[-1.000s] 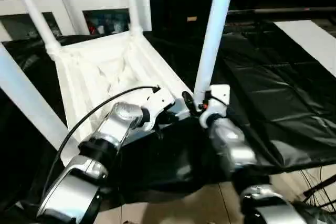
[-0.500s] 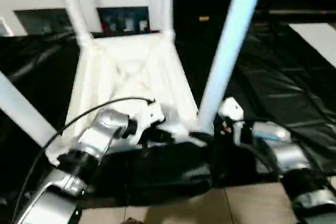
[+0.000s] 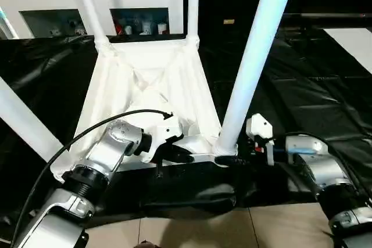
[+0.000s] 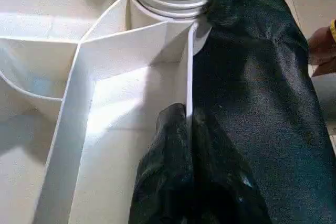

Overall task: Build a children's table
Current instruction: Rotate leg to tighten

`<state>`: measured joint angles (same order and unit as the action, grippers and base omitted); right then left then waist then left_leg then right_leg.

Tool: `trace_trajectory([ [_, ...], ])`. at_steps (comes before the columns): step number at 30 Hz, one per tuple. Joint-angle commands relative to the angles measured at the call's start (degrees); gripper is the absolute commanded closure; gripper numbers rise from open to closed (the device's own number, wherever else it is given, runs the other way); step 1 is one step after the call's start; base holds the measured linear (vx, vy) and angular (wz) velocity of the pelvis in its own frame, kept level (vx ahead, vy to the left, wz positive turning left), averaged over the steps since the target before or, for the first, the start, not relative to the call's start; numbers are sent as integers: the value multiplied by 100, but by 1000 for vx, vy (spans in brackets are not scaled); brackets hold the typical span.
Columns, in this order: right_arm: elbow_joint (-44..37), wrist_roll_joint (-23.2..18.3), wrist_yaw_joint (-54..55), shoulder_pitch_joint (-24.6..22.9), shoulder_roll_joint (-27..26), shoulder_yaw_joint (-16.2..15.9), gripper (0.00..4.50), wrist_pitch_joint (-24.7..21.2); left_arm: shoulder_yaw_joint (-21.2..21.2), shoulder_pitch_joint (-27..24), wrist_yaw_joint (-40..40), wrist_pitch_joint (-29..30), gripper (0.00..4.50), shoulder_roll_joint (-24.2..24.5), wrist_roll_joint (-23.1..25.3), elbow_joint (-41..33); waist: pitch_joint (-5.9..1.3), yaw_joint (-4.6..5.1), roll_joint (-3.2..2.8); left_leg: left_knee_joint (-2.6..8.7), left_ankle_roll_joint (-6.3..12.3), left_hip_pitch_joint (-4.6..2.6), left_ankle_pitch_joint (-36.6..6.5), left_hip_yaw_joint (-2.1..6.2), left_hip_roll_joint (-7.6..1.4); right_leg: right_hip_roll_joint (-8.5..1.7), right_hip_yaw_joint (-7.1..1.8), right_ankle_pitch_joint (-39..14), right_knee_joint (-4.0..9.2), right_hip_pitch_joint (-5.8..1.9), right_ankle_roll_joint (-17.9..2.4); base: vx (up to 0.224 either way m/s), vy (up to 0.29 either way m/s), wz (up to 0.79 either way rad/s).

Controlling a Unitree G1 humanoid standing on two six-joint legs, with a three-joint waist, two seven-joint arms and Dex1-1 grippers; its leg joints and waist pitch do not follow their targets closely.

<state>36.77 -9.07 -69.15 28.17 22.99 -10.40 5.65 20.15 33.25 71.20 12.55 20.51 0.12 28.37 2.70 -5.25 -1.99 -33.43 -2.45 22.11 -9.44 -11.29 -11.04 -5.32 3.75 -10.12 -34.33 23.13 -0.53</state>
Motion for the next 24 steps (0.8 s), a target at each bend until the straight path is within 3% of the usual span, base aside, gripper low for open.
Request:
trace_trajectory([
  [1, 22, -59, -22, 102, -8, 118, 107, 61, 94, -36, 181, 44, 450, 6, -72, -143, -389, 2, 27, 362, 364, -118, -1336, 94, -234, -288, -201, -903, 356, -274, -1462, 0, 0, 0],
  [3, 31, -66, -56, 96, -9, 115, 140, 65, 96, -43, 181, 51, 450, 14, -71, -147, -386, 3, 32, 363, 361, -115, -1349, 95, -231, -286, -200, -904, 355, -276, -1458, 0, 0, 0],
  [8, 115, -57, -131, 86, 6, 96, 175, 158, 101, -57, 176, 72, 450, 25, -69, -165, -388, 2, 31, 357, 362, -119, -1345, 93, -231, -293, -202, -952, 361, -271, -1454, 0, 0, 0],
  [17, 173, -65, -146, 71, -12, 134, 181, 145, 98, -70, 185, 84, 450, 44, -74, -180, -393, 0, 32, 348, 403, -112, -1282, 92, -227, -288, -200, -841, 347, -281, -1485, 0, 0, 0],
  [21, 183, -146, 414, 8, -202, 364, 182, 138, 20, -37, -10, 138, 450, -24, -65, -96, -388, 14, 50, 354, 382, -106, -1313, 91, -227, -290, -200, -902, 350, -278, -1481, 0, 0, 0],
  [24, 255, -204, 1734, 13, -651, 754, 183, -90, -105, 39, -358, 189, 450, -187, -50, 117, -367, 51, 11, 385, 256, -100, -1459, 112, -219, -299, -202, -1230, 373, -274, -1381, 0, 0, 0],
])
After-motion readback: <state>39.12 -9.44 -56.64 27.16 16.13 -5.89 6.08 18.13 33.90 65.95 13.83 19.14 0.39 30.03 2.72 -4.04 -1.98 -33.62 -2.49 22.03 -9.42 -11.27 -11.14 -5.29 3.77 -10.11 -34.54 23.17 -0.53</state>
